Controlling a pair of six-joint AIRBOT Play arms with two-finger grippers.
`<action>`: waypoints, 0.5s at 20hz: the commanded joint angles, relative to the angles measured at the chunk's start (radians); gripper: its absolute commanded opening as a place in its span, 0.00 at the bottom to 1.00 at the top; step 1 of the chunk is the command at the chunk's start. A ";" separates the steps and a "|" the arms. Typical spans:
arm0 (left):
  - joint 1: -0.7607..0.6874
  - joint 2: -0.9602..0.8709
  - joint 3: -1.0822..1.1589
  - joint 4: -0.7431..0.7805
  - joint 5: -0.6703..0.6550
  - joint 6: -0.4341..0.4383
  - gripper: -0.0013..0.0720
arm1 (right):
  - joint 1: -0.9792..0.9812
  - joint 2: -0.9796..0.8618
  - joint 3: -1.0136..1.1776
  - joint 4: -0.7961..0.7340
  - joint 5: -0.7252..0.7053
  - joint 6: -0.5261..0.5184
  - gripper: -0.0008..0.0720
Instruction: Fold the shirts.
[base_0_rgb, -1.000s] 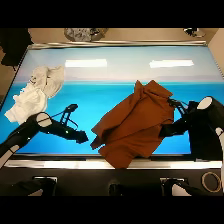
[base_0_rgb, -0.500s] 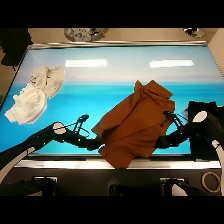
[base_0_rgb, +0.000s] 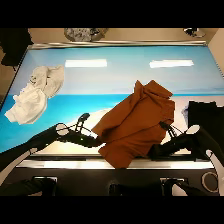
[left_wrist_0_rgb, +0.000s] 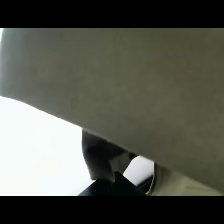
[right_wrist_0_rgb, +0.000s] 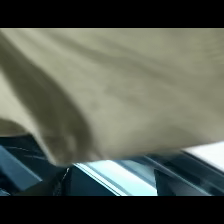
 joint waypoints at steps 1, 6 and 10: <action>-0.001 0.001 0.012 -0.003 -0.006 -0.002 0.06 | 0.001 -0.001 -0.067 0.093 -0.111 -0.009 0.88; -0.002 0.001 0.020 -0.008 -0.016 -0.002 0.06 | 0.014 -0.001 -0.072 0.193 -0.151 -0.005 0.87; -0.001 0.002 0.020 -0.011 -0.018 -0.002 0.06 | 0.188 -0.003 -0.070 0.191 -0.204 0.004 0.35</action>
